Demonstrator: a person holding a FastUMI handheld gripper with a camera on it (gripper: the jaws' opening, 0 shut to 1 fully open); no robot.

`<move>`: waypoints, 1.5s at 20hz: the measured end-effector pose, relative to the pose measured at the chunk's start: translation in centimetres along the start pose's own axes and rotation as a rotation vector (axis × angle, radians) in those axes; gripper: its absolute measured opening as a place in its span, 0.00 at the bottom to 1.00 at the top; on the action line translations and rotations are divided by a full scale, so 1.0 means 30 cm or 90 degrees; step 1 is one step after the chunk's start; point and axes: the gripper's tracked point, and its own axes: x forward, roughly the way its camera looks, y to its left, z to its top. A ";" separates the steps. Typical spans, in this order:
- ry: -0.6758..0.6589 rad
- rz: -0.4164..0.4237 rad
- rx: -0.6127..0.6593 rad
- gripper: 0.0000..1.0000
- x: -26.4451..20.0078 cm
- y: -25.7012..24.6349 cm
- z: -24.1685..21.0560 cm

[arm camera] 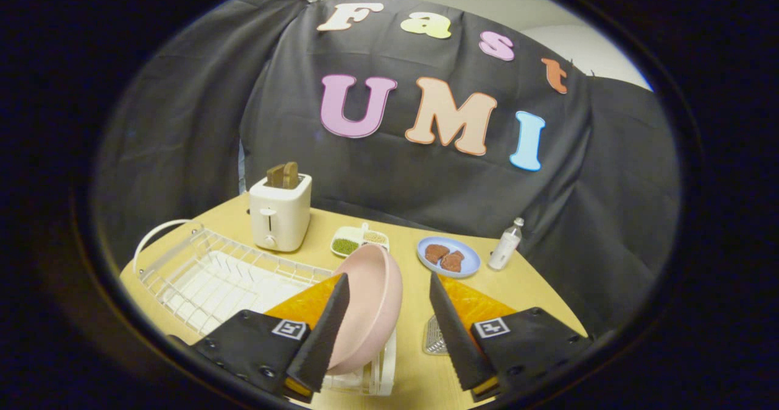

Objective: Take the plate from the dish rack, then take the spoon from the basket and place it into the plate.

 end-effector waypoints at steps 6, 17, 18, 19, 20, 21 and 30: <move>0.030 -0.051 -0.009 0.38 0.015 -0.004 -0.018; 0.018 -0.097 -0.118 0.09 0.072 0.000 0.133; 0.008 -0.098 -0.139 0.09 0.072 0.006 0.154; -0.002 -0.103 -0.159 0.09 0.068 0.000 0.177; -0.014 -0.108 -0.171 0.09 0.068 -0.018 0.207; -0.025 -0.111 -0.172 0.09 0.057 -0.031 0.232; -0.028 -0.132 -0.107 0.08 -0.061 -0.225 0.240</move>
